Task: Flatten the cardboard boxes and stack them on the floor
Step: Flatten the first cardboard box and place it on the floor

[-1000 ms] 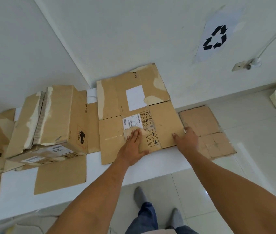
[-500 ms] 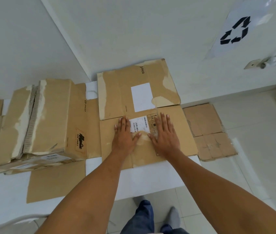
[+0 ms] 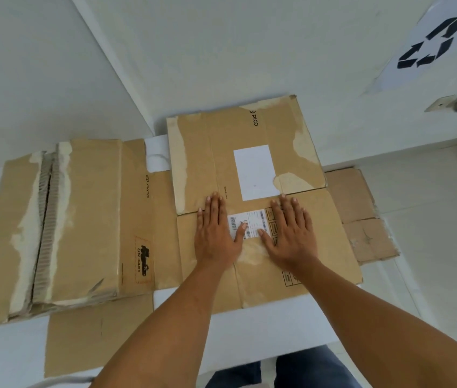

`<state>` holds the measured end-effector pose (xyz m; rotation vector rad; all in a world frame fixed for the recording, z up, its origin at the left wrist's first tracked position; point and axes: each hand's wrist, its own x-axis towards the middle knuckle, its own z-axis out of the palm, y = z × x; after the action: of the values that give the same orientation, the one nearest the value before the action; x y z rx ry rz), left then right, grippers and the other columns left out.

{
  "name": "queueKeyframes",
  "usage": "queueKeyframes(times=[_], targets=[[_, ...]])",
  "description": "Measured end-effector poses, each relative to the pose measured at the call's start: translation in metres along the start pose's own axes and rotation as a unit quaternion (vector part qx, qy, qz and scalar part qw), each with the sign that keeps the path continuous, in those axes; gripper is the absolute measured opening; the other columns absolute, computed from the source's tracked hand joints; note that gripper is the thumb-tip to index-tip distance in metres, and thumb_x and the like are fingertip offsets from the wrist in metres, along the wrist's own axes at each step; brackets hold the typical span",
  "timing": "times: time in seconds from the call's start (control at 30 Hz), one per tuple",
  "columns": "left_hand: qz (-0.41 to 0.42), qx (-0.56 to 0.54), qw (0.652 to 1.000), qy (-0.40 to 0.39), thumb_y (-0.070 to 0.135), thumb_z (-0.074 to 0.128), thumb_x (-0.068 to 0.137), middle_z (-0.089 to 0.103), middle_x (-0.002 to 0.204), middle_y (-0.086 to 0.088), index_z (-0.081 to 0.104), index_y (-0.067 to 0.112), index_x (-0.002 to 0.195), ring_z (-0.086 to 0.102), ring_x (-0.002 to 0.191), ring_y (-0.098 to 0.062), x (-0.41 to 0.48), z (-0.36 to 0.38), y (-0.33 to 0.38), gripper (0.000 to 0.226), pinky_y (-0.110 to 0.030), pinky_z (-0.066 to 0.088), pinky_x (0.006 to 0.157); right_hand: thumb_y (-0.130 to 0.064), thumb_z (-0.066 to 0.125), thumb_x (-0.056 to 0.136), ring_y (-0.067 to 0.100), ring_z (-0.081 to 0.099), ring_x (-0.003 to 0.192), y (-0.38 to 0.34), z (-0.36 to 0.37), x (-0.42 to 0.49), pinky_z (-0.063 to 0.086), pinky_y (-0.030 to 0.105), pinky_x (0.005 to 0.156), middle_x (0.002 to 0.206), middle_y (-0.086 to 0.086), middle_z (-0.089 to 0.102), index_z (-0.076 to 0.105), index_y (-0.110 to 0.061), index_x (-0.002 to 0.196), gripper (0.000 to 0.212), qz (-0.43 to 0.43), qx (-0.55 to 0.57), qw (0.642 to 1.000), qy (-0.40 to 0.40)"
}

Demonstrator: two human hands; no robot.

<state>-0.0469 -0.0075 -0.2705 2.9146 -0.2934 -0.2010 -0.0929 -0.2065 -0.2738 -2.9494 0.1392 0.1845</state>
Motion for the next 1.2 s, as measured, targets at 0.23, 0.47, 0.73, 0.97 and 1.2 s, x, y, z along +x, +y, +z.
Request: queueKeyframes(times=[0.23,0.47,0.73,0.97,1.2], targets=[[-0.011,-0.003,1.000,0.013,0.060,0.025,0.102,-0.004,0.169,-0.007,-0.003,0.008,0.161,-0.013,0.155,-0.020,0.064,-0.019,-0.007,0.083,-0.043,-0.005,0.126,-0.064,0.035,0.102,0.035,0.013,0.156,0.006,-0.031,0.066,0.013,0.050,0.127,0.170,0.011,0.015,0.025,-0.018,0.160,0.075,-0.007,0.023,0.999,0.041],[-0.029,0.022,0.999,0.016,0.065,0.018,0.102,-0.008,0.169,-0.002,-0.002,0.015,0.162,-0.015,0.155,-0.018,0.067,-0.010,-0.015,0.081,-0.045,-0.001,0.126,-0.068,0.024,0.103,0.023,-0.018,0.158,0.015,-0.016,0.078,0.003,0.049,0.129,0.172,-0.002,-0.019,-0.009,-0.026,0.165,0.082,-0.008,0.028,1.000,0.012],[-0.267,-0.017,0.955,0.127,0.068,0.043,0.091,0.039,0.148,-0.005,0.038,0.018,0.148,0.038,0.129,-0.026,0.053,-0.022,-0.007,0.075,-0.045,0.035,0.094,-0.077,0.031,0.097,0.042,-0.004,0.157,0.017,-0.027,0.077,0.009,0.064,0.122,0.173,0.007,-0.004,0.013,-0.047,0.160,0.072,0.189,0.086,0.977,0.041],[-0.382,-0.026,0.921,0.075,0.095,0.046,0.065,0.044,0.133,-0.012,0.036,0.008,0.146,0.041,0.115,-0.029,0.052,-0.032,-0.009,0.119,-0.042,0.037,0.095,-0.098,0.045,0.072,0.041,0.042,0.127,0.029,-0.042,0.075,0.036,0.056,0.101,0.145,0.019,0.041,0.019,-0.010,0.158,0.125,0.334,0.119,0.933,0.056],[-0.365,-0.099,0.924,0.060,0.090,0.066,0.053,0.047,0.126,-0.013,0.043,0.007,0.129,0.049,0.112,-0.031,0.052,-0.046,-0.021,0.115,-0.042,0.044,0.093,-0.082,0.057,0.082,0.040,0.058,0.115,0.045,-0.074,0.066,0.047,0.051,0.093,0.132,0.014,0.055,0.047,-0.006,0.137,0.094,0.372,0.182,0.905,0.099]])
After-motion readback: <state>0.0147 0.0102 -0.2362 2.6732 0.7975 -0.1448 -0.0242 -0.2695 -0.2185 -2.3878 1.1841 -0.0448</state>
